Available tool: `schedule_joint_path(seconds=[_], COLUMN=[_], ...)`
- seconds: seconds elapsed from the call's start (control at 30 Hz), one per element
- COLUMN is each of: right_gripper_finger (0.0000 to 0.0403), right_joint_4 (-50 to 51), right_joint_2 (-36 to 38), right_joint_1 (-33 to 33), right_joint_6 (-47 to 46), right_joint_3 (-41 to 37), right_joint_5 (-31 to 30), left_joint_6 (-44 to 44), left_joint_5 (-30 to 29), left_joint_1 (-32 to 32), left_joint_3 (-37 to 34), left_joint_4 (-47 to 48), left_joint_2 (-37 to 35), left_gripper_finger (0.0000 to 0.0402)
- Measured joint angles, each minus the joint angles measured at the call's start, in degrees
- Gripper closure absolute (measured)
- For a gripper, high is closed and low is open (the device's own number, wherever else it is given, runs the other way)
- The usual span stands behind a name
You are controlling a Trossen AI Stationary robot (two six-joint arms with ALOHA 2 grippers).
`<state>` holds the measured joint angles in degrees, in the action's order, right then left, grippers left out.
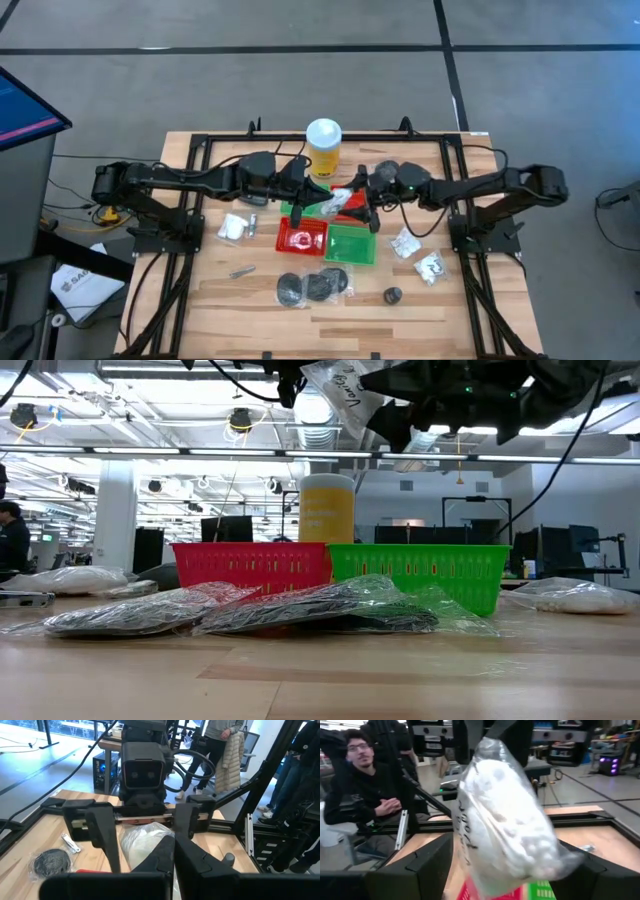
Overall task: Pick & Place Travel size toiletries
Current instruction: Put the cotton pack into the right red bin
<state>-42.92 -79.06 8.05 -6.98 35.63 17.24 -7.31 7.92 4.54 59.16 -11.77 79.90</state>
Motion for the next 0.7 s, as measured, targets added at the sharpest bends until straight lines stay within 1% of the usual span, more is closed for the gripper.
schedule_joint_path(seconds=[0.1,0.2,0.5,0.53,0.7], right_gripper_finger=[0.0155,0.0194,0.0362,0.037,0.0367], right_joint_4=[0.22,0.53,0.64,0.64,0.69], right_joint_2=[-0.17,0.5,1.13,1.13,1.13], right_joint_1=[0.0,0.0,0.33,0.33,0.36], right_joint_6=[0.02,0.02,0.77,0.94,1.4], right_joint_3=[0.52,0.58,0.58,0.58,0.58], right_joint_5=[2.11,2.44,5.46,5.5,6.39], left_joint_6=[0.0,0.0,0.0,0.0,1.58], left_joint_5=[-0.01,-0.02,-0.02,-0.03,-0.08], left_joint_1=[0.0,0.0,0.0,-0.01,-0.02], left_joint_3=[0.0,0.0,0.0,0.0,0.0], left_joint_4=[0.03,0.07,0.31,0.31,0.31], left_joint_2=[0.0,0.0,0.0,0.0,0.0], left_gripper_finger=[0.0401,0.0401,0.0401,0.0401,0.0402])
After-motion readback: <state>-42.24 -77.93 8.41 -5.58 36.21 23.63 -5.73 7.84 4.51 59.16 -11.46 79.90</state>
